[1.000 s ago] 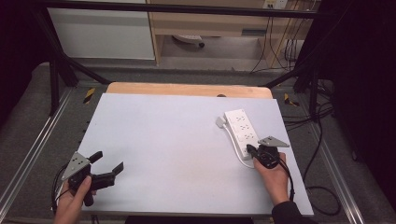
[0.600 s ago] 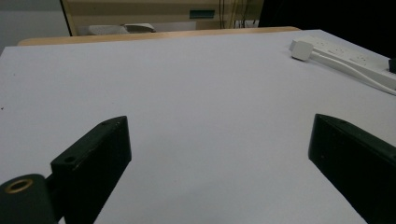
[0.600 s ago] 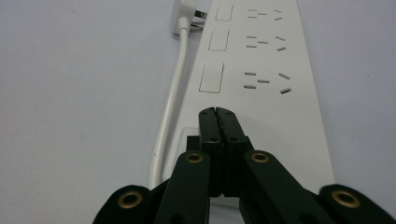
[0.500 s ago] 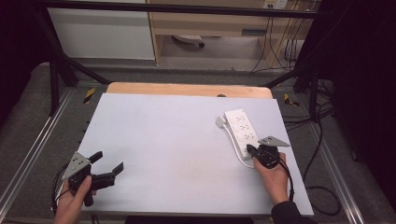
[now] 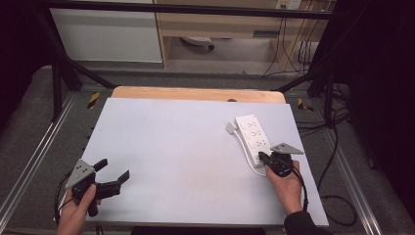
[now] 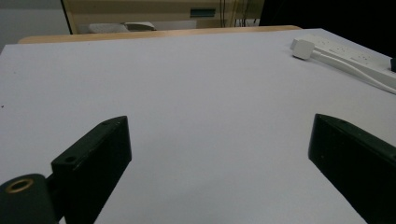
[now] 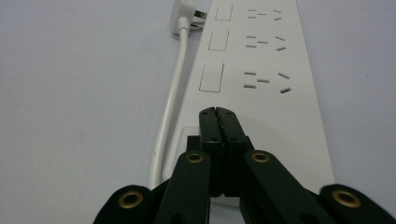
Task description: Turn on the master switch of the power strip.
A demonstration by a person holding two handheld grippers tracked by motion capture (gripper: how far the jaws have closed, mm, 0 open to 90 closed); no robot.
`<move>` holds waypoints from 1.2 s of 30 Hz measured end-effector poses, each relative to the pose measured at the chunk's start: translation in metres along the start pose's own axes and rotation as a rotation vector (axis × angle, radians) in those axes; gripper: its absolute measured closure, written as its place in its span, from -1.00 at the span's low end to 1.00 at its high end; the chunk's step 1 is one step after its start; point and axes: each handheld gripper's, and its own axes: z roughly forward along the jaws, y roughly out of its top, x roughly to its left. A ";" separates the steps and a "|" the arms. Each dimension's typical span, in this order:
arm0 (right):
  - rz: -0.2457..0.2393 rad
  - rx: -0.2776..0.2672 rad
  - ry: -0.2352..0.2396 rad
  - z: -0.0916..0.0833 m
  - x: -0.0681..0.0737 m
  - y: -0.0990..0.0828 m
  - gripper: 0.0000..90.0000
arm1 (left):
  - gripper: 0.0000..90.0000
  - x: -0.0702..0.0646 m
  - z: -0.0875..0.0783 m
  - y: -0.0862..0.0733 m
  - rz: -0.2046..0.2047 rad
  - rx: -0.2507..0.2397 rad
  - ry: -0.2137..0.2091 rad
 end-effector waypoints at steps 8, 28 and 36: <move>0.003 0.000 -0.001 0.000 0.000 0.000 1.00 | -0.86 0.000 -0.001 0.001 -0.002 -0.009 0.008; -0.003 0.000 0.005 0.001 -0.001 -0.001 1.00 | -0.89 0.002 0.000 0.000 -0.032 0.007 0.025; -0.006 -0.001 0.005 0.001 -0.001 -0.001 1.00 | -0.89 0.002 0.000 0.000 -0.032 0.009 0.022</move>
